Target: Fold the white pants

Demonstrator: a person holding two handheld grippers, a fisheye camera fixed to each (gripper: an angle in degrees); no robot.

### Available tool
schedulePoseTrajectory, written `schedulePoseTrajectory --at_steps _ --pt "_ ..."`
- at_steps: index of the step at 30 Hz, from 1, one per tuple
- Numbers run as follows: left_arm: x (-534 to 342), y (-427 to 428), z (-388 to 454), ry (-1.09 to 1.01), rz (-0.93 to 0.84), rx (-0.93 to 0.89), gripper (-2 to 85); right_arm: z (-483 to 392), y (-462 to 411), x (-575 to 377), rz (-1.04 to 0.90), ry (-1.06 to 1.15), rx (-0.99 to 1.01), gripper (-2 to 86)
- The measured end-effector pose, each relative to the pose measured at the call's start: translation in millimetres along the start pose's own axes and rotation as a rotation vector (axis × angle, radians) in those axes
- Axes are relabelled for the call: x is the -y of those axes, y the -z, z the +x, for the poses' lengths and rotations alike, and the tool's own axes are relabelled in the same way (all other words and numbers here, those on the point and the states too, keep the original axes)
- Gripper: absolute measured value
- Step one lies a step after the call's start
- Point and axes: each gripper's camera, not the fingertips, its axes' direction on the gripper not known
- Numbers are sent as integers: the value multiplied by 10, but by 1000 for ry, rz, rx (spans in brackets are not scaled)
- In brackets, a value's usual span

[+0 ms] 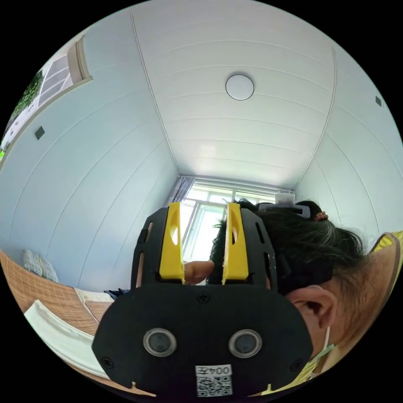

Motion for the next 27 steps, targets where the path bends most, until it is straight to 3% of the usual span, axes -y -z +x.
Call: schedulePoseTrajectory --at_steps 5,9,12,14,18,21,23,27 --pt "-250 35 -900 64 -16 357 77 668 -430 91 -9 -262 -103 12" --pt "-981 -457 -1986 -159 -418 992 39 1345 -1115 -345 -312 -405 -219 -4" --pt "-1785 -802 -2796 -321 -686 1232 25 1775 -1822 -1135 -672 -392 -255 -6" --pt "-2234 -985 -3144 -460 -798 1312 23 1901 -2317 -1778 -921 -342 -250 -6" --pt "-2934 -1298 -3912 -596 -1027 1396 38 1742 -3024 -2457 -1168 -135 -323 -3" --pt "-3159 -1306 -4424 -490 -1178 1293 75 1430 -3561 -2785 -1294 43 -152 10" --pt "-3223 -1193 -4647 -420 -1188 1277 86 1187 -4040 -2944 -1341 93 -55 74" --pt "-3256 -1079 -5058 -324 -1206 1281 90 760 -4856 -3195 -1408 209 60 110"
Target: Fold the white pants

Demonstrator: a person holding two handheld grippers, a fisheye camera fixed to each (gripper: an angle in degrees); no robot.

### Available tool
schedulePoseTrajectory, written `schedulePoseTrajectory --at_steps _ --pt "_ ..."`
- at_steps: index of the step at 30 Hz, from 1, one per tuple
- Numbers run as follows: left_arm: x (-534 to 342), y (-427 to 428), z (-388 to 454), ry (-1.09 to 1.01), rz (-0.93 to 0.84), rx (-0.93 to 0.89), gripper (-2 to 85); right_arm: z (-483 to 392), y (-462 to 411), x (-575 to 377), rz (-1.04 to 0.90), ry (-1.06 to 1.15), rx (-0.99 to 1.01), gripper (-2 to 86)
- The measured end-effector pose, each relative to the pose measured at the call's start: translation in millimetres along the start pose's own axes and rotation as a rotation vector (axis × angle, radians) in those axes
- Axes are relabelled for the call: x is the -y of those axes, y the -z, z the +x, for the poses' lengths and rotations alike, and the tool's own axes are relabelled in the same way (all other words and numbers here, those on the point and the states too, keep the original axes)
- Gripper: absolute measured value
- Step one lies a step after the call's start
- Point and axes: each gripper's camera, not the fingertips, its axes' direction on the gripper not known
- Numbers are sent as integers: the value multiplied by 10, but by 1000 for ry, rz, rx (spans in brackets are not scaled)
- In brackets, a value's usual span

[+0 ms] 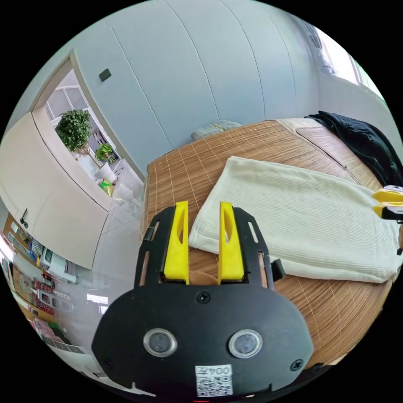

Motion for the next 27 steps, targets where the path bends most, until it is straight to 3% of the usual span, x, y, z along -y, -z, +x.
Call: schedulePoseTrajectory --at_steps 9,17,22,27 --pt "149 -234 -141 67 24 -3 55 -398 -549 2171 -30 181 20 79" --pt "204 -315 -126 67 22 -19 18 -60 -916 3590 -101 60 247 78" --pt "204 -316 -226 98 26 -27 12 -133 -1051 3919 -179 66 372 76" --pt "173 -315 -296 107 -9 -9 10 -890 -736 3776 -62 282 162 59"
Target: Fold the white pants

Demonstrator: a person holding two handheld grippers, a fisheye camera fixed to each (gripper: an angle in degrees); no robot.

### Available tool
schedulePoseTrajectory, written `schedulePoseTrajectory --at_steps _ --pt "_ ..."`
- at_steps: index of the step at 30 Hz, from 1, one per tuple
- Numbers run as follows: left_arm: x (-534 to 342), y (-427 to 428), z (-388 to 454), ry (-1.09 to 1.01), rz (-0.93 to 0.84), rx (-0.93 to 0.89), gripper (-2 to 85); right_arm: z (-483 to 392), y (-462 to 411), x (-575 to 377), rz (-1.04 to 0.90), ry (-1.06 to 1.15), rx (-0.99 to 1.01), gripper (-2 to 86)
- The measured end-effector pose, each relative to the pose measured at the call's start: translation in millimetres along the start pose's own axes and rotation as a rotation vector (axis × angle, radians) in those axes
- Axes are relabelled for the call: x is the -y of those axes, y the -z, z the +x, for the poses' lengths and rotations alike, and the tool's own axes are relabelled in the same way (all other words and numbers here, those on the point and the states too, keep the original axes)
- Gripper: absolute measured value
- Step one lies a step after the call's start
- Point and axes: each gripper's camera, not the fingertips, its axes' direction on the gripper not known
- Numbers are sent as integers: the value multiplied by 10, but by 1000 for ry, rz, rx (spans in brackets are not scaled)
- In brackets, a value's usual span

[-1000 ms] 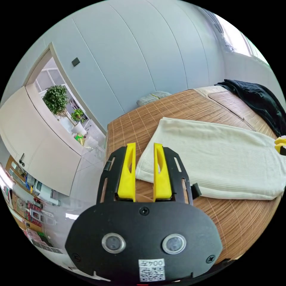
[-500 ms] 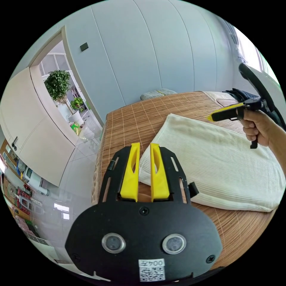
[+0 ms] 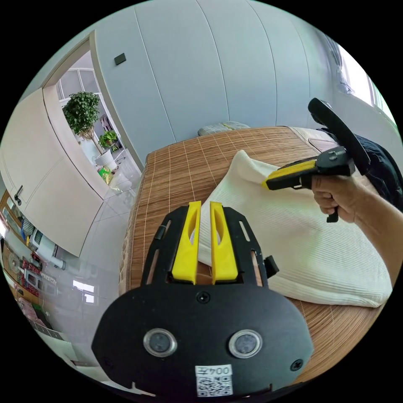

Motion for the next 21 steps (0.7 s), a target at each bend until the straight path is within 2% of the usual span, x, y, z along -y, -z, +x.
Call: schedulePoseTrajectory --at_steps 2,6,14,19,21 --pt "-13 11 -29 4 -13 10 10 -339 -56 -53 -6 77 -119 66" --pt "-53 46 -128 18 -29 1 11 -453 68 -41 47 98 -152 89" --pt "-127 93 -369 62 -51 -19 11 281 655 386 112 -78 138 92" --pt "-183 152 -528 92 -53 -29 11 889 652 562 115 -298 351 72" --pt "-215 195 -595 102 -47 -30 11 968 586 631 78 -320 369 76"
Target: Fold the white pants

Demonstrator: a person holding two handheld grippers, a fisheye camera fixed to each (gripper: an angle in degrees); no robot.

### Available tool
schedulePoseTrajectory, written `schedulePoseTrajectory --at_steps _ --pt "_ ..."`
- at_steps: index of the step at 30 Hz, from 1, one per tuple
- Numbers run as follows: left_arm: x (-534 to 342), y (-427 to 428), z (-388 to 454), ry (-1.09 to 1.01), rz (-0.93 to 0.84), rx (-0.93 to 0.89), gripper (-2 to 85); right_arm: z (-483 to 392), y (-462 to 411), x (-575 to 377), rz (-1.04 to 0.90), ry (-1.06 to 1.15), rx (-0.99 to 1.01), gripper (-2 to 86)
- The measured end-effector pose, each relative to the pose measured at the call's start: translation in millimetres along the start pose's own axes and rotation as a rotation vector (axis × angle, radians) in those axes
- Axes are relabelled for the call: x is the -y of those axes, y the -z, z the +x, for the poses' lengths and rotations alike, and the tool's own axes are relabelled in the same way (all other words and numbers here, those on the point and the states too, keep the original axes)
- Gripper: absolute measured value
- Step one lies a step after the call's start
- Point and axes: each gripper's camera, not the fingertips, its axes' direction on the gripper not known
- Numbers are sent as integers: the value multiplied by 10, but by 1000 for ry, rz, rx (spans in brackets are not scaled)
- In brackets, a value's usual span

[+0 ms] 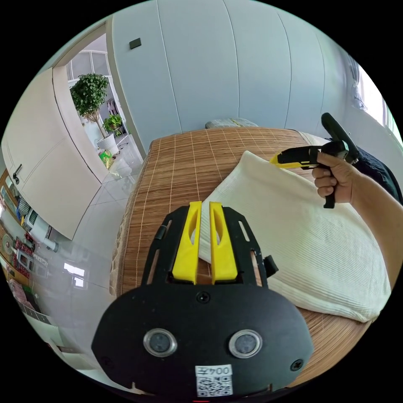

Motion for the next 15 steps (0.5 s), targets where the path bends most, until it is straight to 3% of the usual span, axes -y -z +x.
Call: schedulePoseTrajectory --at_steps 4,15 --pt "-41 49 -91 12 0 5 12 -134 -183 100 -110 36 25 91" --pt "-175 273 -395 73 23 -7 14 -644 -190 -33 -70 87 -29 93"
